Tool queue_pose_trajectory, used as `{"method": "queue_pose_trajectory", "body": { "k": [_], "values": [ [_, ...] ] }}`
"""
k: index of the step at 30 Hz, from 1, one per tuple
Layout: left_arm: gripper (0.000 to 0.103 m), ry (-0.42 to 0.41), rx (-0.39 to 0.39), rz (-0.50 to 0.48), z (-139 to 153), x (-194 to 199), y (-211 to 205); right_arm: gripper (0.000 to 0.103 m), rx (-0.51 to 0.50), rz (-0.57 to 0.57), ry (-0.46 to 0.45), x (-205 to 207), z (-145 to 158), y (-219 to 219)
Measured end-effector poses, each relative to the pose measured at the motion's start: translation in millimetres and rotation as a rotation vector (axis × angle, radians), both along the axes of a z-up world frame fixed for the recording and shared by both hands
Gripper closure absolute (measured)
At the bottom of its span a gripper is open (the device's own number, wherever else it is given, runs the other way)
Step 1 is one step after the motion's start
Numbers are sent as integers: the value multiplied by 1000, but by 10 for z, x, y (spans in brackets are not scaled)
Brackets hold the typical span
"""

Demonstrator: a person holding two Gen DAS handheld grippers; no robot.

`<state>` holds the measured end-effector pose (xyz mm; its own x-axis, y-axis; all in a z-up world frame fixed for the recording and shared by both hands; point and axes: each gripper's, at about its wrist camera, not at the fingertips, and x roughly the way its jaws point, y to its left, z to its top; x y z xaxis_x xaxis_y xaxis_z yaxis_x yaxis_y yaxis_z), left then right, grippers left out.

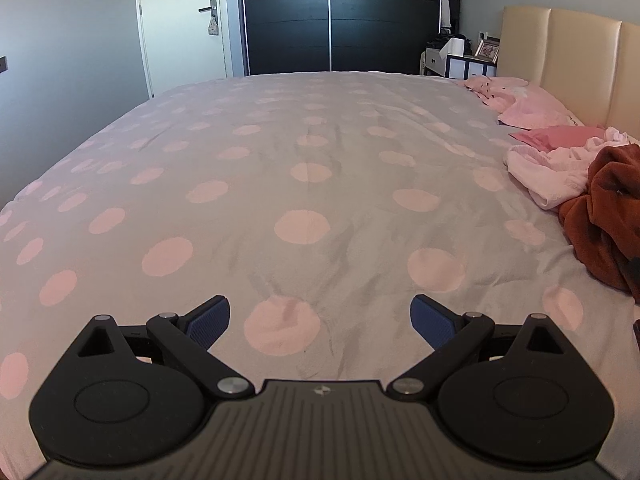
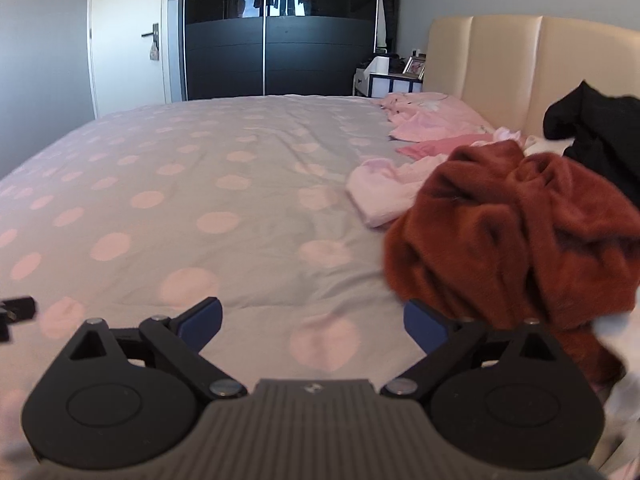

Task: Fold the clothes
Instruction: 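Reach the right gripper into the brown fleece pile and grasp it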

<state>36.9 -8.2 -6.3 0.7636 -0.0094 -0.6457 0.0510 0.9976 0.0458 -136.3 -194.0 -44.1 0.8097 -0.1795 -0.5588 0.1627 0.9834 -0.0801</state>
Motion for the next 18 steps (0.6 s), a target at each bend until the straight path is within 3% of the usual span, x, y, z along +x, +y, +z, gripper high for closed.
{"method": "queue_pose_trajectory", "body": {
  "k": [5, 8, 15, 18],
  "values": [
    [4, 9, 20, -37, -69, 202, -127, 7, -83, -85, 33, 212, 2, -657],
    [4, 24, 26, -43, -164, 307, -166, 15, -126, -136, 46, 382, -46, -969],
    [4, 77, 33, -38, -424, 434, -147, 17, -122, -186, 118, 902, -269, -1474],
    [4, 105, 39, -44, -530, 478, -148, 37, -112, -194, 159, 1096, -373, -1588]
  ]
}}
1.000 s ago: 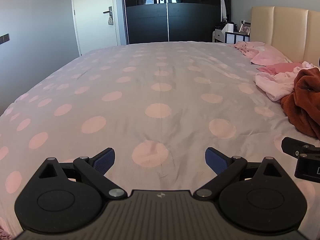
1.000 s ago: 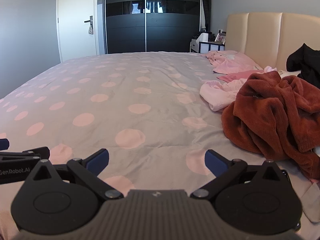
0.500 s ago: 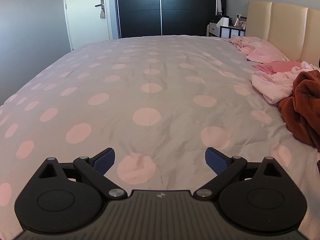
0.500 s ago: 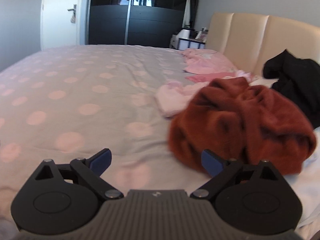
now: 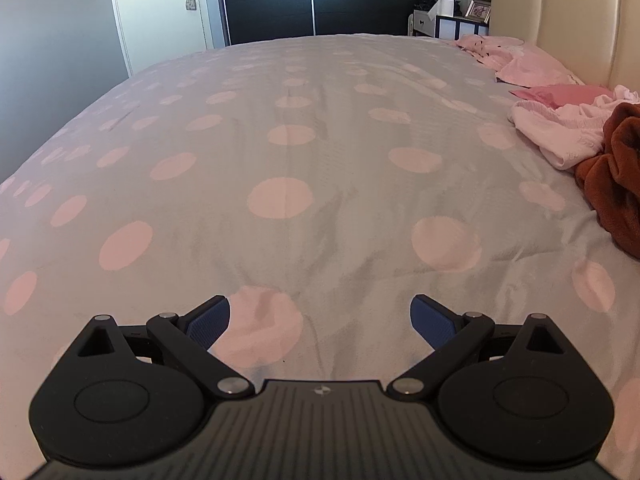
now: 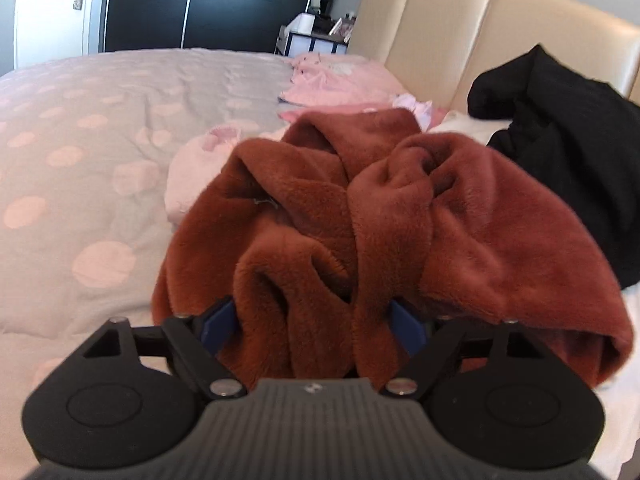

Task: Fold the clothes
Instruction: 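Reach the right gripper into the brown fleece pile and grasp it, then lift the brown fleece with the right gripper while the left gripper grasps another edge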

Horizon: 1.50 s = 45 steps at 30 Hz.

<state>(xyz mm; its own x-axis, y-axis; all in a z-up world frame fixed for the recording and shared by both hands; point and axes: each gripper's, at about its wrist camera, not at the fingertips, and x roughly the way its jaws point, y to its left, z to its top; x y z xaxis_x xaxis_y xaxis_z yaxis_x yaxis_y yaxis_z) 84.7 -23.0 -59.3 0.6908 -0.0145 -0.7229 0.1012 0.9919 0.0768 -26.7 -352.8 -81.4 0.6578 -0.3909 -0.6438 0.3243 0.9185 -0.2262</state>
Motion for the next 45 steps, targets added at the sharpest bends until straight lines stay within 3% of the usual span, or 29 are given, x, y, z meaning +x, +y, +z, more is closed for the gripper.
{"method": "queue_pose_trajectory", "body": {
  "k": [1, 2, 5, 12, 20, 27, 29, 30, 32, 33, 37, 40, 45],
  "values": [
    [4, 6, 5, -5, -26, 9, -4, 55, 0, -3, 11, 41, -12, -20],
    [4, 9, 9, -10, -50, 12, -11, 64, 0, -6, 22, 79, -23, -38],
    [5, 14, 12, -17, -75, 20, -28, 79, -27, 10, 29, 99, 28, -6],
    [5, -8, -14, -40, 68, 4, -60, 87, -69, 158, 20, -55, 390, 404],
    [5, -69, -56, -27, 392, -128, 19, 88, 64, 404, -66, -247, 1131, 1188],
    [5, -151, -68, 35, 809, -309, 373, 88, 239, 694, -172, -332, 1764, 2204],
    [5, -171, -63, 58, 903, -371, 501, 86, 292, 760, -169, -340, 1830, 2463],
    [5, -174, -58, 62, 928, -396, 556, 79, 300, 781, -162, -333, 1820, 2579],
    [5, -181, -50, 70, 976, -448, 664, 59, 276, 787, -175, -346, 1781, 2712],
    [5, -180, -51, 71, 979, -470, 705, 55, 262, 789, -183, -354, 1761, 2776],
    [5, -171, -70, 56, 961, -536, 783, 53, 225, 771, -144, -372, 1645, 2756],
    [5, -160, -95, 19, 916, -578, 741, 44, 208, 728, -104, -330, 1492, 2588],
    [5, -123, -138, -61, 770, -630, 565, 40, 258, 620, -27, -579, 979, 2239]
  ]
}}
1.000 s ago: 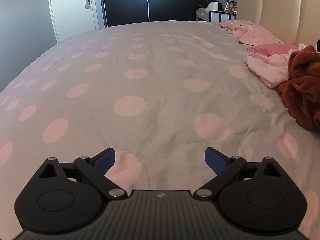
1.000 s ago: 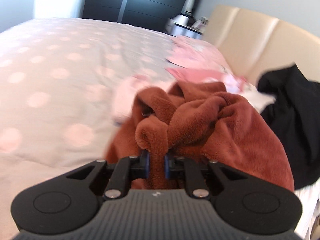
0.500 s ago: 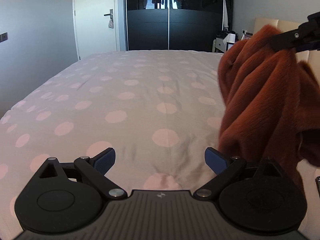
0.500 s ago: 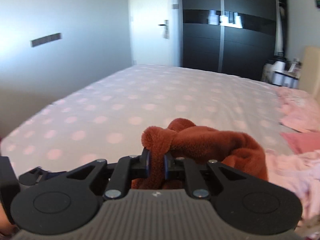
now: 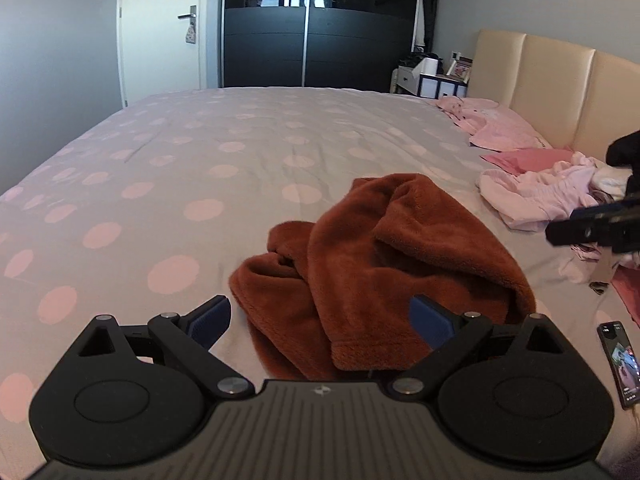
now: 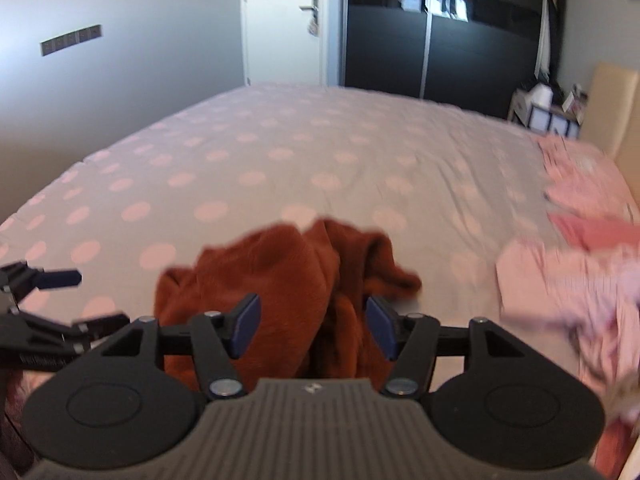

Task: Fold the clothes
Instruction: 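Lift the brown fleece with the right gripper while the left gripper grasps another edge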

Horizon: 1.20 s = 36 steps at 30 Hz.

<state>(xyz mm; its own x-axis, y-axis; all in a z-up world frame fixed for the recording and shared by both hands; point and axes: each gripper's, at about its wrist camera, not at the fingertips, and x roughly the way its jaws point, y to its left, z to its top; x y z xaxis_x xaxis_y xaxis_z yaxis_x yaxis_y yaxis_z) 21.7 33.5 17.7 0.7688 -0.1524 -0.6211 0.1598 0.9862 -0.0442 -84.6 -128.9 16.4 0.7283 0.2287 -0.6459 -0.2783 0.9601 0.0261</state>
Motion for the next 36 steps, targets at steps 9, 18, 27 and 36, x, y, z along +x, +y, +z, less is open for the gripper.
{"method": "queue_pose_trajectory", "body": {
  "k": [9, 18, 27, 36],
  "values": [
    [5, 29, 68, -227, -374, -155, -669, 39, 92, -149, 150, -426, -969, -391],
    [53, 108, 90, -224, -534, 162, -875, 79, 124, -92, 199, -386, -1234, -311],
    [86, 21, 53, -136, -130, 320, -395, 86, 174, 57, 191, -495, -1018, -173],
    [87, -68, 181, 82, 416, 495, 555, 83, 221, 332, 235, -802, -720, 311]
  ]
}}
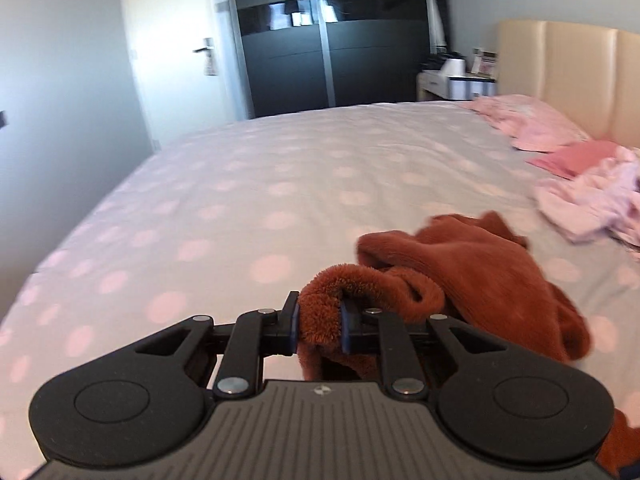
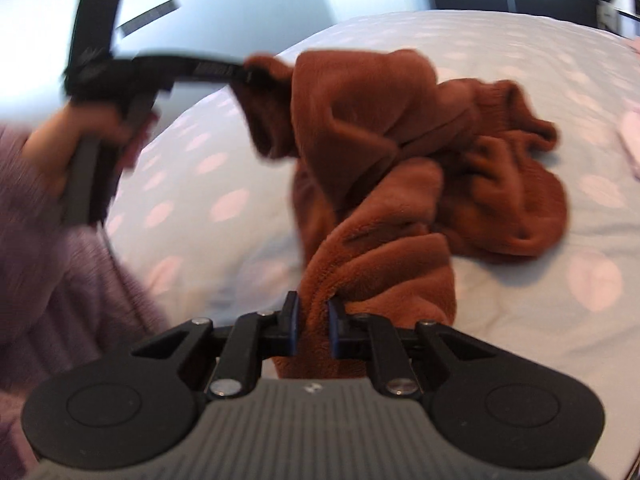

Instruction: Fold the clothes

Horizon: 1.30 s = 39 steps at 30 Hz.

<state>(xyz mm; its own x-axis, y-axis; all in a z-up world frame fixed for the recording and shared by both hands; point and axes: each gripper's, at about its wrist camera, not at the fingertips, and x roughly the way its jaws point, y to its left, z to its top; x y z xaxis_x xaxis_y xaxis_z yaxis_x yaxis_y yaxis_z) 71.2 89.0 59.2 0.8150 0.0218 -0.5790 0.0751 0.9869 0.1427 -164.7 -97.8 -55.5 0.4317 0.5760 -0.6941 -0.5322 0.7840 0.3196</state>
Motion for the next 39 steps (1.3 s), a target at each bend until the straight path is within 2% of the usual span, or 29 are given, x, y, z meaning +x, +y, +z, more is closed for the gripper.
{"method": "queue_pose_trajectory", "body": {
  "k": [2, 4, 9, 11, 15, 18, 21, 22, 26, 29, 33, 34, 35, 37, 39],
  "values": [
    [87, -2, 4, 61, 43, 32, 247, 66, -30, 23, 6, -33, -16, 42],
    [87, 2, -2, 125, 60, 72, 503, 59, -65, 21, 9, -34, -18, 34],
    [87, 17, 25, 270, 24, 157, 1038, 56, -82, -23, -6, 117, 159, -192],
    [87, 14, 25, 320, 35, 185, 1224, 45, -81, -52, -20, 239, 260, -327],
    [87, 12, 37, 368, 80, 256, 1486, 43, -171, -137, -76, 615, 359, -535],
    [87, 5, 84, 386, 104, 326, 1599, 44, -219, -217, -94, 1108, 288, -684],
    [87, 14, 112, 412, 87, 440, 1752, 52, -278, -278, -120, 1597, 134, -765],
    [87, 19, 123, 419, 69, 486, 1799, 55, -301, -289, -133, 1756, 88, -789],
    [87, 43, 148, 446, -9, 680, 1961, 56, -385, -275, -201, 2350, -115, -778],
    [87, 57, 152, 461, -63, 822, 2061, 55, -375, -279, -206, 2728, -206, -761],
    [87, 52, 159, 475, -83, 958, 2130, 57, -304, -272, -164, 3131, -332, -710],
    [87, 49, 159, 479, -80, 984, 2143, 71, -297, -269, -161, 3185, -344, -684],
    [87, 43, 159, 480, -69, 1008, 2156, 94, -290, -265, -157, 3239, -355, -658],
    [87, 29, 163, 483, -35, 1055, 2186, 94, -294, -294, -163, 3300, -320, -647],
    [87, 11, 169, 486, 11, 1109, 2222, 95, -321, -347, -208, 3311, -208, -723]
  ]
}}
